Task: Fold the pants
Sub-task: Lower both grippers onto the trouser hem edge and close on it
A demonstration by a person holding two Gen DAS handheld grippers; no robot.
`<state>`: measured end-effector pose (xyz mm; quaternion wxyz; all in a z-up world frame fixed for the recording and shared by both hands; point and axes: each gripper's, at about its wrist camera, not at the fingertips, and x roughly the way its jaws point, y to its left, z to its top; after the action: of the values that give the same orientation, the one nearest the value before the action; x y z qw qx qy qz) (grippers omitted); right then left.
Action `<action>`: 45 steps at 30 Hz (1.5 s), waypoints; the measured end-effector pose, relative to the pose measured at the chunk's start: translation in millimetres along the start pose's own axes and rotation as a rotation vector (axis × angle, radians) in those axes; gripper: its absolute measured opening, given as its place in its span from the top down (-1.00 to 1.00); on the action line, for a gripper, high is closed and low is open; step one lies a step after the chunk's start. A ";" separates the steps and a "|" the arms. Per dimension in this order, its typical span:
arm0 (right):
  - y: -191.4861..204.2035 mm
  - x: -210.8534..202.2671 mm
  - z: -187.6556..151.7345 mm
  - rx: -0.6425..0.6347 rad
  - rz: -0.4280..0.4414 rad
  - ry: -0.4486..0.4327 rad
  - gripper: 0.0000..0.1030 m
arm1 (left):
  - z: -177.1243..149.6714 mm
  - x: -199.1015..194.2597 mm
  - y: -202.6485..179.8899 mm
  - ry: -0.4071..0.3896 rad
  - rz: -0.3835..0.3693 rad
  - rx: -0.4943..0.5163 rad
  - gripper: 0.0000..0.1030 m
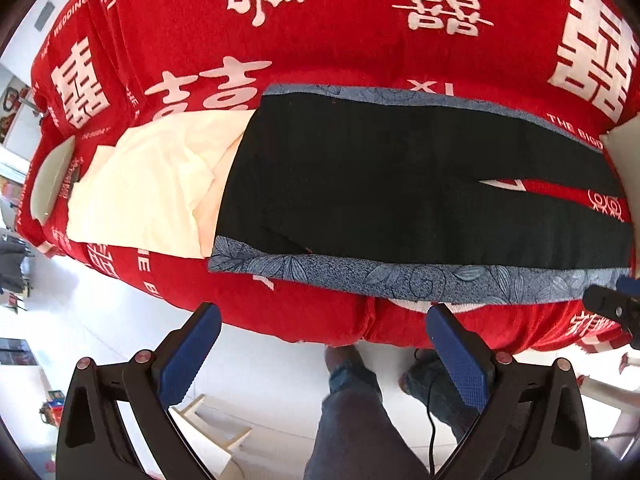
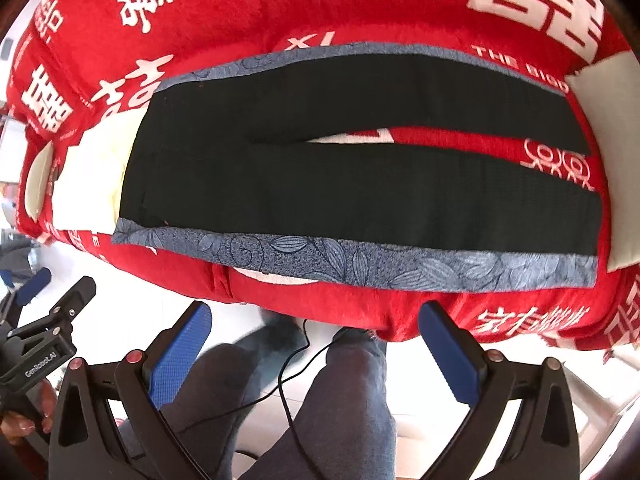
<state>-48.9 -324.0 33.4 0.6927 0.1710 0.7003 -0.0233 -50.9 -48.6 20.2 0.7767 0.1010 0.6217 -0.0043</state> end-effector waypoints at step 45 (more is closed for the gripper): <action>-2.5 235.4 -22.4 0.713 1.042 -0.193 0.53 | 5.6 230.8 83.1 0.139 -0.670 -0.378 -1.00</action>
<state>-66.9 -271.6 -196.5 0.5737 0.7062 0.4090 0.0700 17.9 59.3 -189.1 0.6933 -0.2525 0.6612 -0.1360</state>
